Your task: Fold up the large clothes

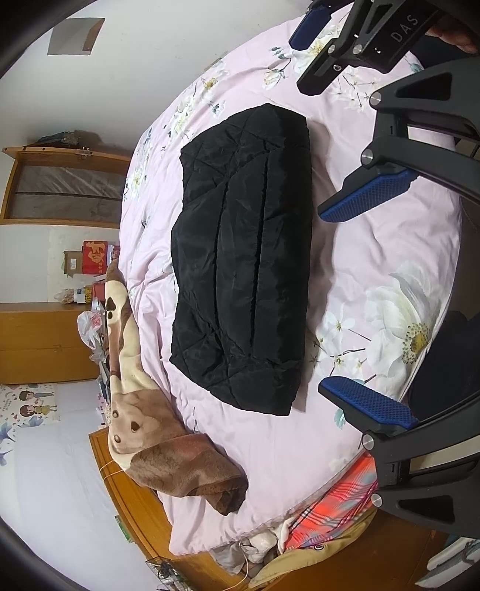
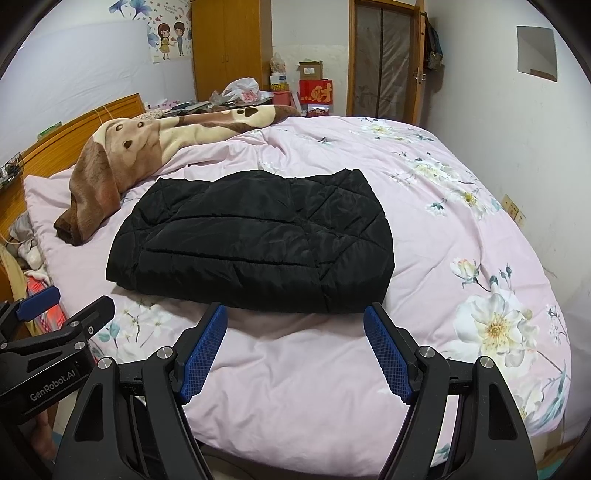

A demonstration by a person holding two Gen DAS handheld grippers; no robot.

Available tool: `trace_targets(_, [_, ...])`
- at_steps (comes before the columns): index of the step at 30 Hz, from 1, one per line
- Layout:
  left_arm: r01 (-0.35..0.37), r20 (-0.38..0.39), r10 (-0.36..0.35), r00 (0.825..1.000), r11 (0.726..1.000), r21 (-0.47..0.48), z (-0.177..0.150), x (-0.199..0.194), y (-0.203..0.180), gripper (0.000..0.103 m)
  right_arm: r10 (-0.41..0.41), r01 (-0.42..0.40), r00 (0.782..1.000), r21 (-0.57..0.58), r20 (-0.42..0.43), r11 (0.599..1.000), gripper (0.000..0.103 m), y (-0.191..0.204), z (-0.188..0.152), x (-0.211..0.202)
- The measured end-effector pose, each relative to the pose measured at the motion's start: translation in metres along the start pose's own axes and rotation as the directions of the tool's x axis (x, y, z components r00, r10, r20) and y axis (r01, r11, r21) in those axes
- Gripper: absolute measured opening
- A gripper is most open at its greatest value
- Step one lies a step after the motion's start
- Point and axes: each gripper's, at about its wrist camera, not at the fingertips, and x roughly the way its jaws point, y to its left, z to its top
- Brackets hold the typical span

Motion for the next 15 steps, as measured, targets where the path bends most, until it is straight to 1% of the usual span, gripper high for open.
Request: trace_targets(15, [-0.005, -0.008, 0.005, 1.0, 1.0, -0.006, -0.0001, 0.0015, 0.0004, 0.085, -0.001, 0.001, 1.0, 0.001, -0.003, 1.0, 0.076, -0.0001, -0.0008, 0.0007])
